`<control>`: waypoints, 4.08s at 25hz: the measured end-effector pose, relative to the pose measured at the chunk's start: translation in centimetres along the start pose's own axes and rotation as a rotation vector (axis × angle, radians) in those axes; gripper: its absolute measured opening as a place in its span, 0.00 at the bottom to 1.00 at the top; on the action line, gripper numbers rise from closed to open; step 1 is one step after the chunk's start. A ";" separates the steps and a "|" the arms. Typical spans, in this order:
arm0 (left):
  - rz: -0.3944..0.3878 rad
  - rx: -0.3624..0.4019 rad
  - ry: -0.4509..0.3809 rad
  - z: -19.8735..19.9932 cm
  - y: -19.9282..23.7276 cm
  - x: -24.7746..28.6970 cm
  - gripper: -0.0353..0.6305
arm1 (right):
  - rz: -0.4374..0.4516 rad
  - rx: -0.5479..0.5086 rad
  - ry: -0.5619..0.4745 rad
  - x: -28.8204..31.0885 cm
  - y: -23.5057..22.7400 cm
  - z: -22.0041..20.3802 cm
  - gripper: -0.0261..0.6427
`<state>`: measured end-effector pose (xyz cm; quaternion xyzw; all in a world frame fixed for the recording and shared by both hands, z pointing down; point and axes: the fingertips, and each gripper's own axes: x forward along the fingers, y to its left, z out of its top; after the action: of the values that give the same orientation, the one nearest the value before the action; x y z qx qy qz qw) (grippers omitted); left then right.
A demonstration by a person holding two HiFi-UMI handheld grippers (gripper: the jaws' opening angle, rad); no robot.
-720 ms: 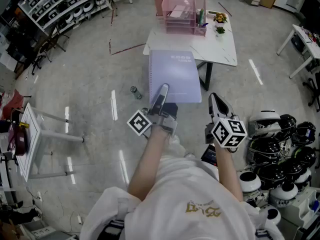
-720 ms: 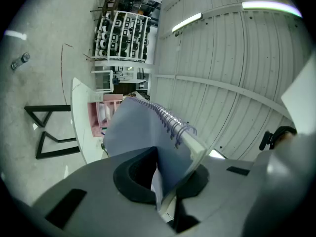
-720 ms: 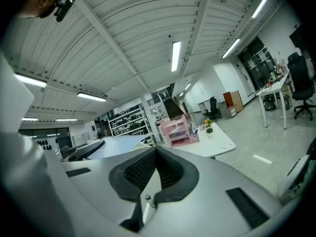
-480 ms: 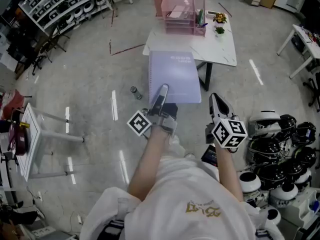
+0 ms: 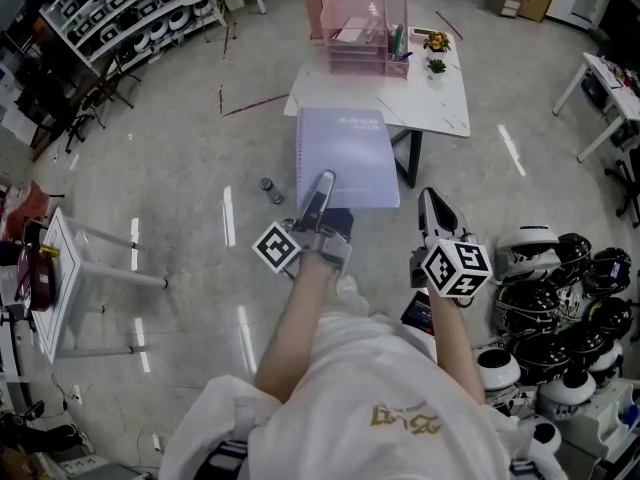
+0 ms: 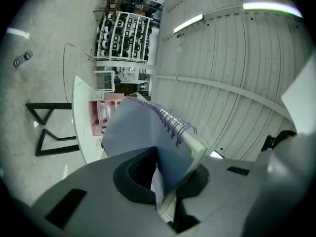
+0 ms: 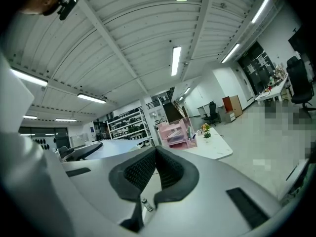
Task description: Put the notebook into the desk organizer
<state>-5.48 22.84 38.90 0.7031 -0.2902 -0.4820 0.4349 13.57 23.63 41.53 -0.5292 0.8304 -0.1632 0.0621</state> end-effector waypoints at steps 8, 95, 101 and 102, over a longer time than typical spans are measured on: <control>-0.004 0.006 -0.006 0.8 0.7 1.7 0.14 | 0.009 -0.017 0.011 2.0 -0.8 0.3 0.06; -0.233 -0.227 0.128 23.8 25.9 53.0 0.14 | -0.160 0.031 0.079 54.6 -22.2 7.0 0.06; -0.182 -0.220 0.127 23.7 27.9 52.1 0.14 | -0.156 0.040 0.106 55.3 -22.6 6.0 0.06; -0.173 -0.221 0.124 23.7 28.3 51.8 0.14 | -0.156 0.044 0.111 55.3 -22.7 5.7 0.06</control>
<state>-8.17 -40.73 38.35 0.7018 -0.1462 -0.5023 0.4835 10.69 -36.02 47.70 -0.5810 0.7849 -0.2147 0.0148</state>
